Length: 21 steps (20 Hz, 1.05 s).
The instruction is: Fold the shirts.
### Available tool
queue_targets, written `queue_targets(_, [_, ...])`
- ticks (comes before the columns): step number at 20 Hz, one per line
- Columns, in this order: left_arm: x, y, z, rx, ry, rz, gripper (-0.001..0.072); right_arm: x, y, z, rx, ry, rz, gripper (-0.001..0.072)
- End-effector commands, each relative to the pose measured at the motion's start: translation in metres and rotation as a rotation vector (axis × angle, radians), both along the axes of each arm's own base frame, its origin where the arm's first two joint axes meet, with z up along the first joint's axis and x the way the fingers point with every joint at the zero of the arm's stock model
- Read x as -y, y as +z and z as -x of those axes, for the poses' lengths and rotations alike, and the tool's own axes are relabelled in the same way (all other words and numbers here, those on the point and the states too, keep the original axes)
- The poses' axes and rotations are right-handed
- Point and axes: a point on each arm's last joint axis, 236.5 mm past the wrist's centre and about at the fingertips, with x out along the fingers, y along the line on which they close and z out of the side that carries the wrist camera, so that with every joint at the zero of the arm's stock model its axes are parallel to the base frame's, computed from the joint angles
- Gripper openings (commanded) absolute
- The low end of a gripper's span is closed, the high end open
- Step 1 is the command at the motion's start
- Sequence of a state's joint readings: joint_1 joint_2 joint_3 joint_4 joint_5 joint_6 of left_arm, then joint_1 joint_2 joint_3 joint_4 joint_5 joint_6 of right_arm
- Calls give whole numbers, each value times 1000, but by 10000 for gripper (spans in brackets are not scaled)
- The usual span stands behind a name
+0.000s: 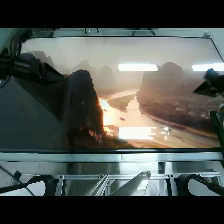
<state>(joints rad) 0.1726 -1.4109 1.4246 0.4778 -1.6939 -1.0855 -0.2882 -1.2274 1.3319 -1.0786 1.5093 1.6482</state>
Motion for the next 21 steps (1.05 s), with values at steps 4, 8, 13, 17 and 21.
queue_targets(4, [30, -97, 112, -209, 53, 17, 13, -138, -88, 84, 61, 299, 6, 15])
queue_targets(8, [33, -116, 133, -268, 55, 24, 18, -155, -92, 90, 52, 329, -46, 16])
queue_targets(13, [33, -110, 129, -246, 56, 28, 17, -156, -91, 90, 51, 330, -50, 17])
queue_targets(17, [33, -110, 129, -246, 57, 30, 17, -156, -91, 90, 51, 331, -51, 17])
queue_targets(21, [33, -110, 129, -246, 57, 30, 17, -156, -91, 90, 51, 331, -51, 17])
